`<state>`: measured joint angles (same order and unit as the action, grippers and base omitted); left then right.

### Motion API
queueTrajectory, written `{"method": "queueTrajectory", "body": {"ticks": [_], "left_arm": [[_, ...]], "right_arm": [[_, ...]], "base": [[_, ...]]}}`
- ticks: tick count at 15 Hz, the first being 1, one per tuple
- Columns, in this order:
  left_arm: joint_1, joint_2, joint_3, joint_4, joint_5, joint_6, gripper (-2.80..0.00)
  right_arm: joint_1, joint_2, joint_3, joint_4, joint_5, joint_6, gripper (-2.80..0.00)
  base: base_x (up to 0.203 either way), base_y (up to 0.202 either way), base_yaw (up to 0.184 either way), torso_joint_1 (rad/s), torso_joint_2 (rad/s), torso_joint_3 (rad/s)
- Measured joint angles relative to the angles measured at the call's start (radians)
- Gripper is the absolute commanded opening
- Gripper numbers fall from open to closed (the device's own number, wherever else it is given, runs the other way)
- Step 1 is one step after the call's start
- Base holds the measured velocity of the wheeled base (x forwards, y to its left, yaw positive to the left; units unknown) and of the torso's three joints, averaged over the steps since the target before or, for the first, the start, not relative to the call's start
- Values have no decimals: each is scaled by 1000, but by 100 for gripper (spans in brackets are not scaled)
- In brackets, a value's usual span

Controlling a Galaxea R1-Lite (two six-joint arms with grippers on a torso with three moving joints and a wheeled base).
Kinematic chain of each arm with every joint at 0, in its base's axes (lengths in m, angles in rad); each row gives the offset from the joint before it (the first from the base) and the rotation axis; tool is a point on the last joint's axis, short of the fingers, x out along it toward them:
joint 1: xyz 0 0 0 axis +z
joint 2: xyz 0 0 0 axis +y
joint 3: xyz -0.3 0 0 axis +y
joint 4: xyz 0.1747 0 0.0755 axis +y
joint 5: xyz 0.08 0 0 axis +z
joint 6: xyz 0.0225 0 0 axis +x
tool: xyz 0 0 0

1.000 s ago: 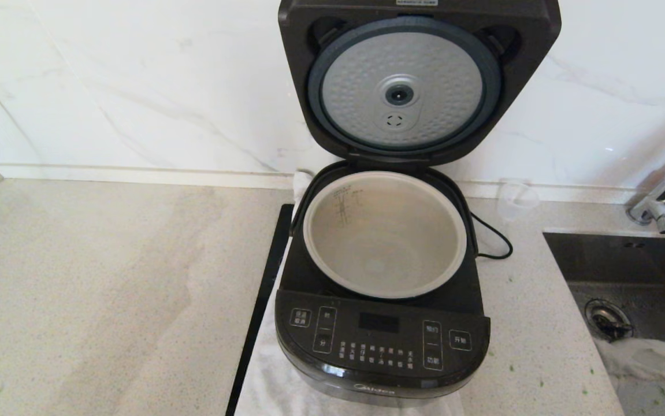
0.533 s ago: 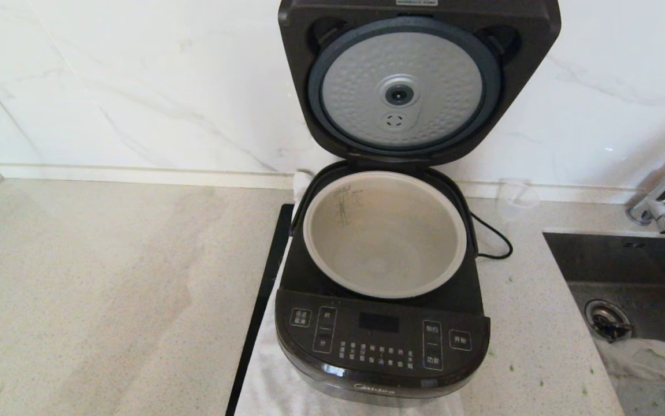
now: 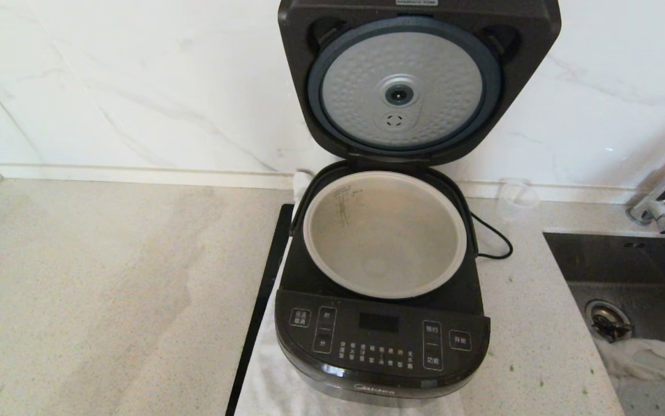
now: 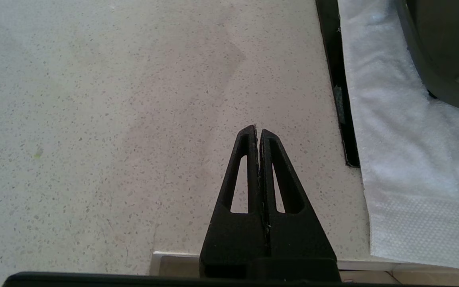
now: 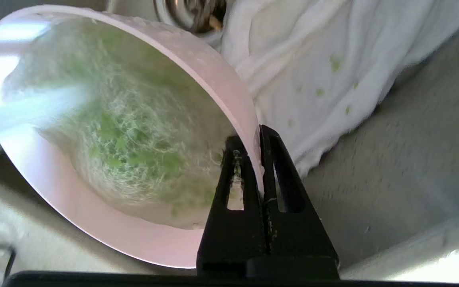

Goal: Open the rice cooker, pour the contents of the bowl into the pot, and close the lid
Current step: Fill a bowl with water from the tap, then pour the water from the bowl into the rice cooker

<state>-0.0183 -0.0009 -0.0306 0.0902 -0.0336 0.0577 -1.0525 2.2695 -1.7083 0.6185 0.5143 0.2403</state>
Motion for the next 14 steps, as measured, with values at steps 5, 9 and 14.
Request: {"method": "queueTrajectory", "body": {"ticks": [5, 9, 14], "left_arm": [[0, 0, 0, 0, 0, 0, -280], [0, 0, 0, 0, 0, 0, -280], [0, 0, 0, 0, 0, 0, -280]], "right_arm": [[69, -109, 31, 173, 35, -66, -280], [218, -254, 134, 195, 9, -74, -280], [421, -427, 197, 209, -65, -55, -280]], "base": [[0, 0, 0, 0, 0, 0], [0, 0, 0, 0, 0, 0], [0, 0, 0, 0, 0, 0]]}}
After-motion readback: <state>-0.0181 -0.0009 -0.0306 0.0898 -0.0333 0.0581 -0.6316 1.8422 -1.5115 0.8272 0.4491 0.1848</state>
